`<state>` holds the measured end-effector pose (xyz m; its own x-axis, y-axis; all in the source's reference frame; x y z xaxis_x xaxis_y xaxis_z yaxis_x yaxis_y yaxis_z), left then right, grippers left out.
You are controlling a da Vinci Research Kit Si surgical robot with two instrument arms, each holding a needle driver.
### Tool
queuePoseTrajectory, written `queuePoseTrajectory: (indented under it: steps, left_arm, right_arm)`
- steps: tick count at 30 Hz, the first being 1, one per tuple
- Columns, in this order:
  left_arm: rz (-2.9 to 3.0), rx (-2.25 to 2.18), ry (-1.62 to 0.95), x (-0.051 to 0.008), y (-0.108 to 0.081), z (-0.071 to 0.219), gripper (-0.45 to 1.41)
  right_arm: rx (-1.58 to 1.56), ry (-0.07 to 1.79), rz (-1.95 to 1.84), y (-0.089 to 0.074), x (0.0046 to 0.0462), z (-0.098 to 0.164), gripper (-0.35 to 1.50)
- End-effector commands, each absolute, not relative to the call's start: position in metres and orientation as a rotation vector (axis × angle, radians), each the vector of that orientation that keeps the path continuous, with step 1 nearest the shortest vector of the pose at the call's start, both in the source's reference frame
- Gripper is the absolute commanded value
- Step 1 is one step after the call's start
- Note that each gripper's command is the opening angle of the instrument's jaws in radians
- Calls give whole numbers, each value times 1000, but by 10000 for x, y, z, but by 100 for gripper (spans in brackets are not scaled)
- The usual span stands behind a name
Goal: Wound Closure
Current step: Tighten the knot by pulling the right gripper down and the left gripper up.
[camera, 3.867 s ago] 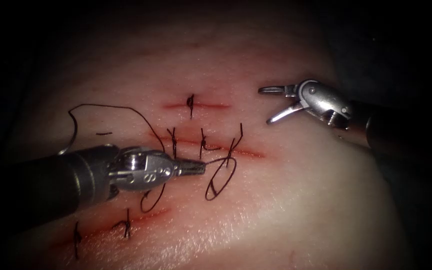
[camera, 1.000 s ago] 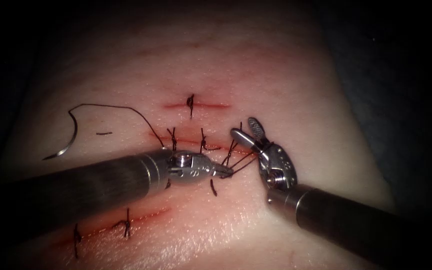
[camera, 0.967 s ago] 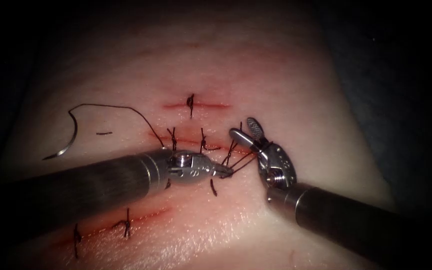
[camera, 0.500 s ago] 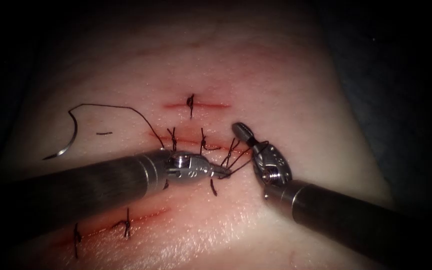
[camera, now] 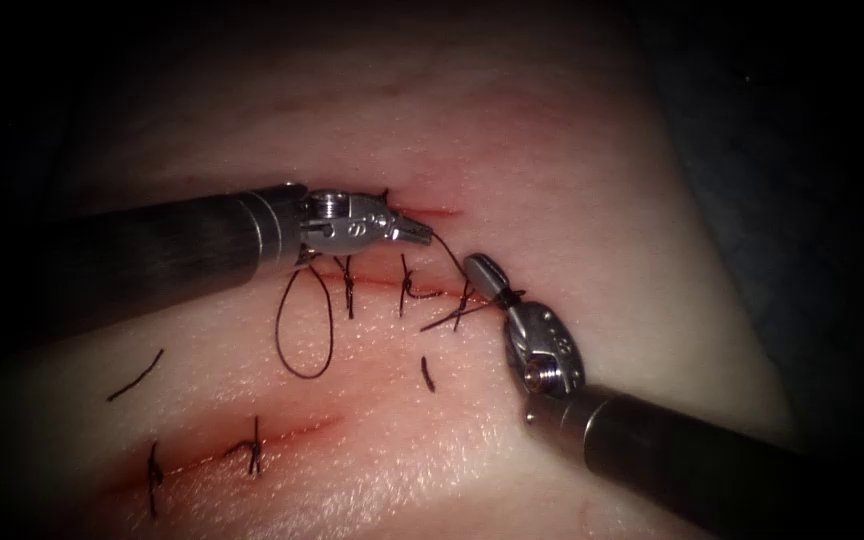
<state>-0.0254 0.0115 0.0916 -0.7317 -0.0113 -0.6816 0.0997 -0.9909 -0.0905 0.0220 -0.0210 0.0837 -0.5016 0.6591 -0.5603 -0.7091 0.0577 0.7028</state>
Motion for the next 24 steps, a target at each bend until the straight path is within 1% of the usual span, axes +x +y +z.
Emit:
queuePoseTrajectory:
  steps: [1,7,11,17,24]
  left_arm:
    - [-2868,1125,186,-259,130,927,-45]
    - [-2928,1116,193,-276,181,964,-45]
    - [-3015,1192,113,-288,233,987,-45]
    - [-3076,1301,-31,-285,315,1013,-45]
    - [-3089,1328,-124,-283,347,1025,-45]
  right_arm:
    - [-56,1291,1635,-214,229,842,-35]
    - [-76,1324,1549,-230,235,851,-35]
    - [-73,1329,1523,-240,240,862,-35]
    - [-64,1314,1513,-250,243,865,-35]
    - [-61,1303,1503,-258,244,862,-35]
